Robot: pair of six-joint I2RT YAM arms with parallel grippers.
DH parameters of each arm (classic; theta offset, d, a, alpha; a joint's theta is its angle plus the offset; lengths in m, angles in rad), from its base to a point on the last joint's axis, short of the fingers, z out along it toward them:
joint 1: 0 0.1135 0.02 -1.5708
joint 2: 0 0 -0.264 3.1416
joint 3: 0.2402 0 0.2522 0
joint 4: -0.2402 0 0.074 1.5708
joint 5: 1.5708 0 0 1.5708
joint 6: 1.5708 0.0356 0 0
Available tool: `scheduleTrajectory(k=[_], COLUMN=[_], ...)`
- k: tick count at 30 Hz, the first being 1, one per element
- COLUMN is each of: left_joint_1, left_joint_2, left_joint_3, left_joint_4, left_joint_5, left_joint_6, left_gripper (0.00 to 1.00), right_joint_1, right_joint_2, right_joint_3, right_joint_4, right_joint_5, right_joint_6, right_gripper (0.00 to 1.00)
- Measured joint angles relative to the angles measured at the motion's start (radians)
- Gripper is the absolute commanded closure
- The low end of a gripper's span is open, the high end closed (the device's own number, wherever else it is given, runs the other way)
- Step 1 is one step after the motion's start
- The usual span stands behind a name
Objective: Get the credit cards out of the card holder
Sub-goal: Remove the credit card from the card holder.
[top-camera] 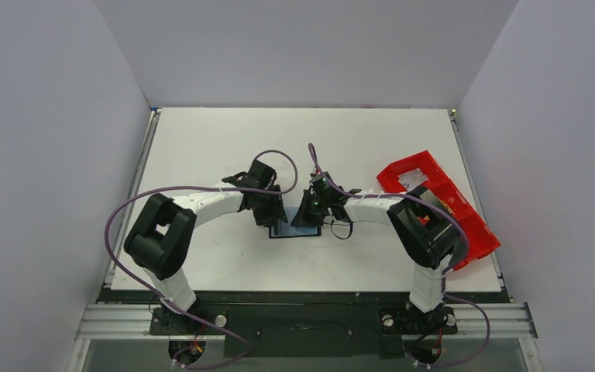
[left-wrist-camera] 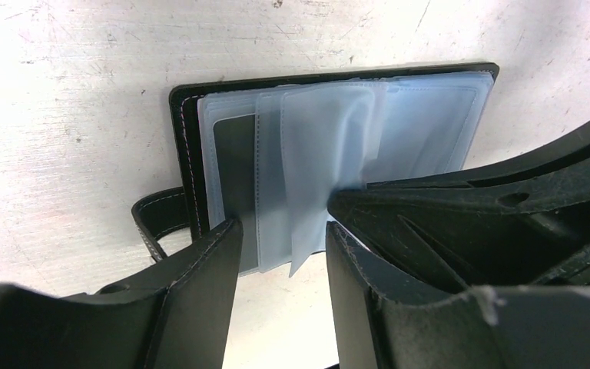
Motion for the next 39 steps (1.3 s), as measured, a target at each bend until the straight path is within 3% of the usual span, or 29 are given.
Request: scheduleTrajectory(k=[13, 19, 21, 24, 28, 37, 39], left_joint_1=[-0.001, -0.001, -0.001, -0.001, 0.005, 0.004, 0.003], left_joint_2=[0.038, 0.055, 0.061, 0.063, 0.061, 0.06, 0.058], left_joint_3=[0.004, 0.005, 0.005, 0.005, 0.005, 0.005, 0.005], left_joint_4=[0.072, 0.086, 0.086, 0.085, 0.082, 0.082, 0.082], left_joint_5=[0.084, 0.094, 0.09, 0.087, 0.077, 0.076, 0.076], left_joint_6=[0.002, -0.011, -0.014, -0.016, -0.017, -0.016, -0.014], left_gripper=[0.67, 0.95, 1.0, 1.0, 1.0, 1.0, 0.96], right_joint_1=[-0.006, -0.006, -0.006, -0.006, -0.005, -0.027, -0.034], right_joint_2=[0.003, 0.003, 0.002, -0.003, -0.025, -0.122, -0.153], right_joint_3=[0.0, -0.001, -0.001, 0.0, 0.001, 0.0, -0.001], right_joint_4=[0.005, 0.005, 0.005, 0.003, -0.01, -0.16, -0.194], right_joint_5=[-0.016, -0.016, -0.016, -0.014, 0.008, 0.111, 0.136], right_joint_6=[0.003, 0.003, 0.003, 0.005, 0.001, -0.027, -0.034], right_gripper=[1.0, 1.0, 0.92, 0.78, 0.68, 0.62, 0.62])
